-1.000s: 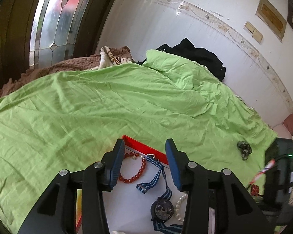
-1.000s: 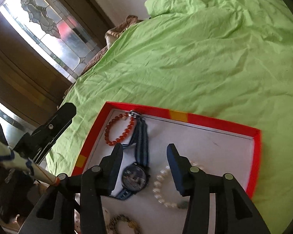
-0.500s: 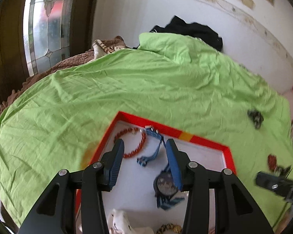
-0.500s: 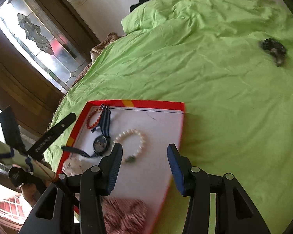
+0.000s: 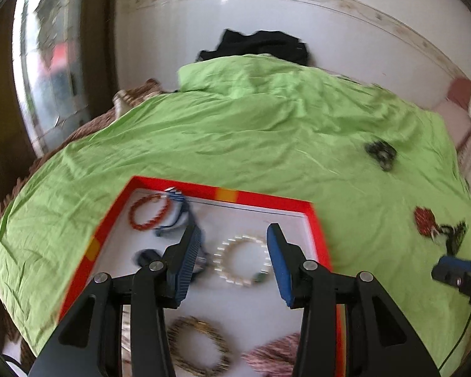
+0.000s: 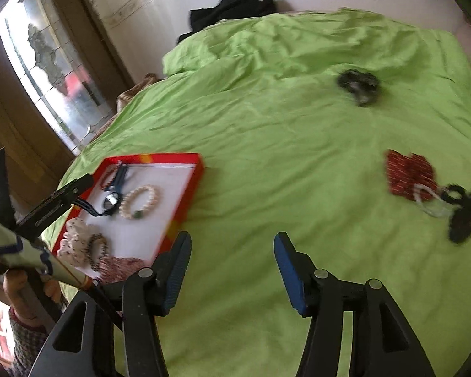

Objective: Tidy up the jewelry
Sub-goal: 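Move both open tools back toward the remaining pile, then grasp red polka-dot scrunchie with left tool while right tool grasps black claw clip, then carry red polka-dot scrunchie and black claw clip to the tray, then open left tool over scrunchie while right tool releases claw clip in tray, then move both open tools toward the black and pale green bracelets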

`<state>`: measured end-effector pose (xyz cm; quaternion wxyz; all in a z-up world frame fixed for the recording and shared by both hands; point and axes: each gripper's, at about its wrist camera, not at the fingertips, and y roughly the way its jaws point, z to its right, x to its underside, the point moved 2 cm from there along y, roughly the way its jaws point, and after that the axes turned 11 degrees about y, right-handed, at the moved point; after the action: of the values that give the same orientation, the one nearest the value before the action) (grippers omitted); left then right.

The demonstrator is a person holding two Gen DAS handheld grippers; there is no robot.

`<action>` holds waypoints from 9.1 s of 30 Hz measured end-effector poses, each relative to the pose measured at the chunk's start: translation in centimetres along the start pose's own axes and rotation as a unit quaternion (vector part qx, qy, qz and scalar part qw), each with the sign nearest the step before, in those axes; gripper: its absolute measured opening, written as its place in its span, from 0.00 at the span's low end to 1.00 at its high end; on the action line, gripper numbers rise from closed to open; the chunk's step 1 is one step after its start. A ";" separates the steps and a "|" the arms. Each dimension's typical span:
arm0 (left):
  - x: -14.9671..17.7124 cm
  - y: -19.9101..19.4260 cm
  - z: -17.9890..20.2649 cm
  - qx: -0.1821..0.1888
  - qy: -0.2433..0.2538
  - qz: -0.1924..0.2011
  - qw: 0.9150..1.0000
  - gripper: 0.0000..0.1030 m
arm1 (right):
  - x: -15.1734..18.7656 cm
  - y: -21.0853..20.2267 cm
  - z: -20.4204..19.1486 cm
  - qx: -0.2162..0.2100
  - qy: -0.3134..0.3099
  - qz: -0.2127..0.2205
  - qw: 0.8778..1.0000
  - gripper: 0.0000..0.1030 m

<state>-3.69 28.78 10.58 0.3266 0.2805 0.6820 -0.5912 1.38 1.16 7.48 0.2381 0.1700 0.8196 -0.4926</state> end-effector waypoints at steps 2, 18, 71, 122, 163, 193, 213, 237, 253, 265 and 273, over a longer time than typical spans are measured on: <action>-0.2 -0.4 2.0 0.002 0.019 0.005 1.000 0.42 | 0.0 -0.6 1.4 0.007 0.009 0.006 1.000 0.58; 1.1 -1.4 11.3 0.018 0.110 0.004 0.994 0.42 | 0.5 -3.0 10.2 0.044 0.065 0.039 0.996 0.59; -6.8 13.2 30.8 0.152 0.133 -0.142 0.969 0.43 | -6.0 -6.7 31.2 0.013 0.267 0.127 0.955 0.65; -5.0 -1.7 18.1 0.173 0.052 -0.041 0.983 0.06 | -3.2 -6.6 18.8 -0.005 0.138 0.110 0.984 0.05; 4.5 4.1 -6.1 0.138 -0.163 -0.141 0.967 0.06 | -3.2 7.1 -11.8 -0.082 -0.042 -0.053 0.994 0.05; 5.3 4.3 -2.7 0.137 -0.094 -0.164 0.972 0.16 | -3.6 16.3 -14.8 0.027 -0.090 -0.088 0.992 0.05; 3.6 0.7 -0.8 0.092 -0.041 -0.084 0.991 0.58 | -3.4 11.8 -14.8 -0.003 -0.096 -0.035 0.995 0.45; 3.3 -1.1 1.5 0.065 -0.015 -0.049 0.997 0.61 | -3.0 7.7 -5.9 0.051 -0.039 -0.014 0.998 0.47; 3.3 -1.1 1.8 0.015 -0.011 -0.050 0.999 0.61 | -2.3 5.4 -2.3 0.076 -0.018 0.003 0.997 0.50; 3.0 -1.4 4.7 -0.029 0.046 -0.024 0.998 0.61 | -3.3 1.2 6.6 0.126 0.044 0.038 0.990 0.60; 3.2 -1.7 6.1 -0.045 0.052 -0.001 0.998 0.61 | -3.6 -3.0 14.9 0.170 0.108 0.080 0.976 0.61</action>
<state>-6.29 22.46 8.64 0.3023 0.2949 0.7243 -0.5450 6.14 -13.64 5.70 0.1544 0.3255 0.7286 -0.5825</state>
